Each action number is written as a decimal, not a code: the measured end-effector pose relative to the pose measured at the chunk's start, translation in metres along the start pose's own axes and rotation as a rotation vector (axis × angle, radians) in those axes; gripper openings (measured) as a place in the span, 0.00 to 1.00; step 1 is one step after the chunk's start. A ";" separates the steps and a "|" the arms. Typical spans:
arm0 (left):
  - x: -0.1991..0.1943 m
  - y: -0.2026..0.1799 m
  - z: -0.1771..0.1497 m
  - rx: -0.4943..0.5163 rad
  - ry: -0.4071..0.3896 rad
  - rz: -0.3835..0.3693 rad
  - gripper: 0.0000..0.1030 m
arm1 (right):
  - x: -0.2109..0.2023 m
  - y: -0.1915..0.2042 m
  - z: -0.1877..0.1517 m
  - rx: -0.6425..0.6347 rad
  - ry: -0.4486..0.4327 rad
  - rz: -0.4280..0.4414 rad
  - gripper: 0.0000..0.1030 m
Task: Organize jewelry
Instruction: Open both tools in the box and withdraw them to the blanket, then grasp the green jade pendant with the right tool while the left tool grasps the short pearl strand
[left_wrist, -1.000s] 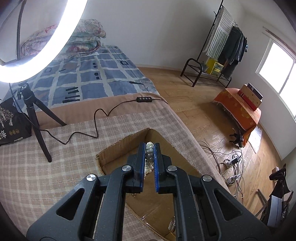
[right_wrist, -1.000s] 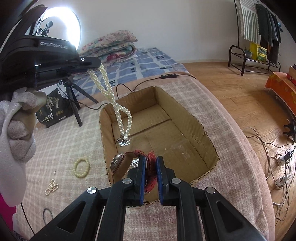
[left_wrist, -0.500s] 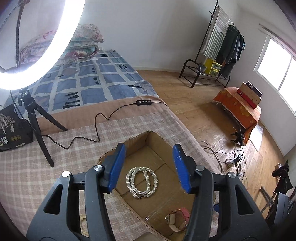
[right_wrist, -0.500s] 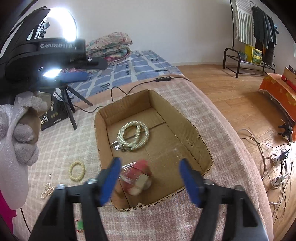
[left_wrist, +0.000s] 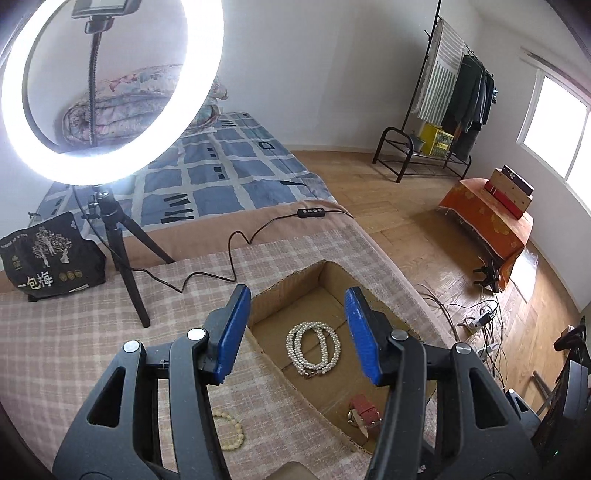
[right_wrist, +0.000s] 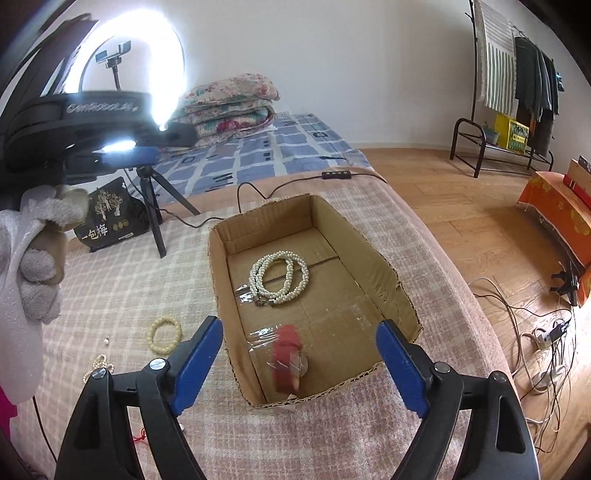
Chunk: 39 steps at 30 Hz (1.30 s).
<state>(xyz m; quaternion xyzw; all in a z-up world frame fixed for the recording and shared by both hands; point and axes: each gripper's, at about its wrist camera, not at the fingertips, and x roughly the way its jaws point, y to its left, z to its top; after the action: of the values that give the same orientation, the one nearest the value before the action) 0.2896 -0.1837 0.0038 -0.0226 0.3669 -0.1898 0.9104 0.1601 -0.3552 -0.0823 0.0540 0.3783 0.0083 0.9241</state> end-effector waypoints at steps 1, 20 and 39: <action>-0.007 0.004 0.000 0.002 -0.007 0.010 0.52 | -0.002 0.000 0.000 -0.001 -0.006 0.001 0.84; -0.142 0.110 -0.043 -0.080 -0.095 0.150 0.52 | -0.029 0.033 -0.003 -0.067 -0.121 0.099 0.84; -0.145 0.175 -0.153 -0.172 0.057 0.149 0.52 | -0.013 0.084 -0.074 -0.269 0.151 0.235 0.84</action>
<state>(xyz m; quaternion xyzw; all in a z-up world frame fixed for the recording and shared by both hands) 0.1485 0.0457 -0.0441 -0.0678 0.4083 -0.0900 0.9059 0.1011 -0.2656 -0.1165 -0.0268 0.4332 0.1707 0.8846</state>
